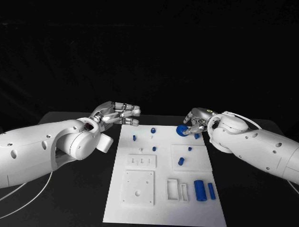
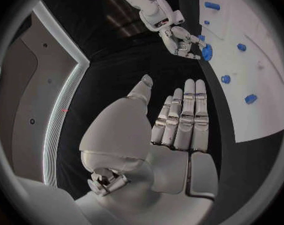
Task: Assemble the parts on the task board
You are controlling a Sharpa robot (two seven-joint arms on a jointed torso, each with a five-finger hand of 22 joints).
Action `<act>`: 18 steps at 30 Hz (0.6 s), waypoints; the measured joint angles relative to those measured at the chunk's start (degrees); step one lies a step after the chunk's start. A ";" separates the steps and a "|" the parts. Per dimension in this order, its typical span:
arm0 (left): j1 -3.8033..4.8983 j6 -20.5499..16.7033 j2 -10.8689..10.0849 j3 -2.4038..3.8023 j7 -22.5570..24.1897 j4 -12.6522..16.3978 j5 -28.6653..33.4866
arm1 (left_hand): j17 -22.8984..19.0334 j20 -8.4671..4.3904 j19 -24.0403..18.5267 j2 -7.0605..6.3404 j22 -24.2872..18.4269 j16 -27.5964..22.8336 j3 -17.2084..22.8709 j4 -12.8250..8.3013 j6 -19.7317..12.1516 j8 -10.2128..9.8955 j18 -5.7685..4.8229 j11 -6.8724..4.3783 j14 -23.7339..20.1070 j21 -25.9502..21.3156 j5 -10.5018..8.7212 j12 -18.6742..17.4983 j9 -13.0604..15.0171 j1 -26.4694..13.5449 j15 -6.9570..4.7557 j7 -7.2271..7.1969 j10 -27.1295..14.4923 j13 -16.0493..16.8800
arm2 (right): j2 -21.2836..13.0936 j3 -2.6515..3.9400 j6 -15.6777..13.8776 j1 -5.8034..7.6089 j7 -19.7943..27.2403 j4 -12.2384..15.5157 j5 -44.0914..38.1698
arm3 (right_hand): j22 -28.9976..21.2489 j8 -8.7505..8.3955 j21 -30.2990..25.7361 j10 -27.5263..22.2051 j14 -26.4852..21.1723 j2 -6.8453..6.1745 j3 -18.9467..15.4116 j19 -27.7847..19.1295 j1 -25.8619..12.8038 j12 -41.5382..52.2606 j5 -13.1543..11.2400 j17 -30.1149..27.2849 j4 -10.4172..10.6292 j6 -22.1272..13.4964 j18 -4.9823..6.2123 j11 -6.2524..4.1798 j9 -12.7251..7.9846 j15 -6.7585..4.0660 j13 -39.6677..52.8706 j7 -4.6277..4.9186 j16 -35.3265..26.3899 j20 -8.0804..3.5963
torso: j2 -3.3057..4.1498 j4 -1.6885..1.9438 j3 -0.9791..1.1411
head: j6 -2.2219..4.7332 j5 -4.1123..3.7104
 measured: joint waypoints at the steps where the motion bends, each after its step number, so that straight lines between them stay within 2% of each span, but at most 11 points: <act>1: 0.00 0.00 0.01 0.00 -0.01 -0.01 0.00 | 0.00 0.00 0.00 0.00 0.00 0.00 0.00 0.00 0.00 0.00 0.00 0.00 0.00 0.00 0.00 0.00 0.00 0.00 0.00 0.00 0.00 0.00 | 0.04 0.00 0.06 -0.02 0.02 -0.04 0.02 | 0.00 0.00 0.00 0.00 0.01 0.00 0.00 0.00 0.00 0.00 0.00 0.00 0.00 0.35 -0.01 0.00 0.00 0.00 0.00 0.01 0.00 0.00 | -0.01 0.01 0.02 | -0.02 0.00; 15: 0.00 0.03 0.02 -0.01 -0.19 -0.11 -0.01 | -0.01 0.00 0.00 0.00 -0.16 0.00 0.20 0.20 0.00 0.00 0.00 0.19 0.00 0.00 0.00 0.00 0.00 0.00 0.00 0.00 -0.18 0.00 | 0.76 -0.12 0.68 -0.61 0.39 -1.00 0.29 | -0.01 0.00 0.00 0.20 0.01 0.25 0.39 0.00 -0.25 0.00 0.22 0.26 -0.07 0.93 -0.05 0.20 0.04 -0.01 0.13 -0.16 0.00 0.00 | -0.01 0.00 0.06 | -0.28 0.23; 18: 0.00 0.03 0.02 -0.01 -0.22 -0.13 -0.01 | -0.01 0.00 0.00 0.00 -0.16 0.00 0.20 0.20 0.00 0.00 0.00 0.19 0.00 0.00 0.00 0.00 0.00 0.00 0.00 0.00 -0.18 0.00 | 0.86 -0.11 0.68 -0.61 0.52 -1.14 0.42 | -0.01 -0.01 0.00 0.21 0.01 0.69 0.90 0.00 -0.69 0.00 0.67 0.26 0.13 1.63 -0.07 0.20 0.01 -0.01 0.19 -0.17 0.00 0.00 | -0.01 0.00 0.07 | -0.36 0.29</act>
